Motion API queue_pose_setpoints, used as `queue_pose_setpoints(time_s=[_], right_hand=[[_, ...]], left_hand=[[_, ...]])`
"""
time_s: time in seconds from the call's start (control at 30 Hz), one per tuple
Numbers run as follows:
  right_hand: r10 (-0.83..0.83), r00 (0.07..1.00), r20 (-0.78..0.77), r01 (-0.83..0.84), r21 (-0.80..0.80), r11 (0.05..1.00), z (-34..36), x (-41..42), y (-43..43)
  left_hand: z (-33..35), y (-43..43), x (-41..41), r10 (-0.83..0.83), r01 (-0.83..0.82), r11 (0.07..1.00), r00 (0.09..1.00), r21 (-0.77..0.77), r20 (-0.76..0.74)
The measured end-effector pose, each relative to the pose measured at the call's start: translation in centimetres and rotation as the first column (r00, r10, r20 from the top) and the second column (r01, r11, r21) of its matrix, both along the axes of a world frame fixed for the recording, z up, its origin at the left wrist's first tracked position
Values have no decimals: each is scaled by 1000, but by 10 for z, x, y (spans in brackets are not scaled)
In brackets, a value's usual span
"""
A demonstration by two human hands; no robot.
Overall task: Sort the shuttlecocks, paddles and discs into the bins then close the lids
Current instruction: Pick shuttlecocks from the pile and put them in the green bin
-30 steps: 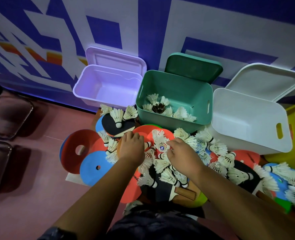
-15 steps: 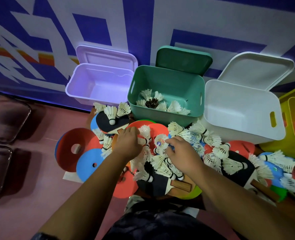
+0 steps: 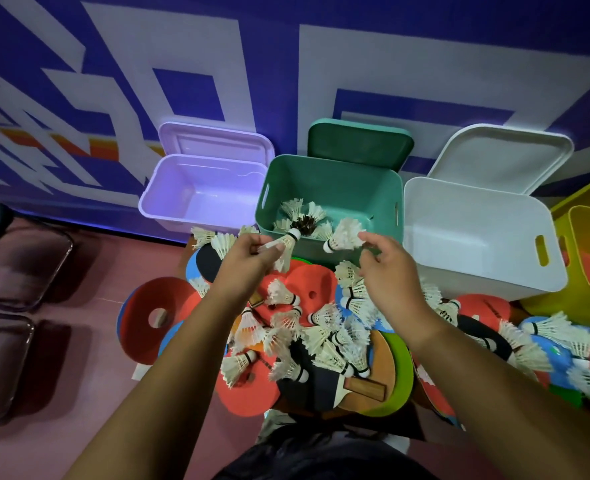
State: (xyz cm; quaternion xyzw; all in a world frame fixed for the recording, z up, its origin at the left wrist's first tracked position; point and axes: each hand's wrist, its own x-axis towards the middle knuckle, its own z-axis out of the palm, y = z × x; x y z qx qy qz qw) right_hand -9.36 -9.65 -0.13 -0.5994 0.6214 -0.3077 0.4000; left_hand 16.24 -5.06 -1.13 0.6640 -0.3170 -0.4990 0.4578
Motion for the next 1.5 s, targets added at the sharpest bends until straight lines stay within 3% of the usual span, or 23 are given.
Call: queue_pose_setpoints(time_s=[0.2, 0.37, 0.63, 0.87, 1.1, 1.27, 1.5], right_hand=[[-124, 992, 14, 125, -45, 991, 20, 2, -46], [-11, 985, -172, 23, 65, 998, 21, -2, -82], [-106, 985, -135, 111, 28, 993, 2, -20, -38], [-170, 969, -178, 177, 20, 984, -3, -32, -8], [-58, 983, -171, 50, -55, 997, -13, -32, 13], [60, 987, -152, -61, -1, 998, -20, -27, 8], [263, 959, -106, -262, 29, 965, -24, -9, 2]], left_hand=[[21, -30, -2, 37, -37, 999, 999, 14, -36], [21, -53, -6, -22, 22, 1000, 1000, -4, 7], [23, -94, -24, -172, 169, 985, 968, 30, 185], [26, -130, -54, -201, 208, 977, 971, 49, -131], [4, -94, -48, -198, 221, 971, 958, 94, -208], [-5, -53, -40, -174, 183, 974, 982, 136, -73], [5, -6, -47, -72, 71, 971, 997, 227, -2]])
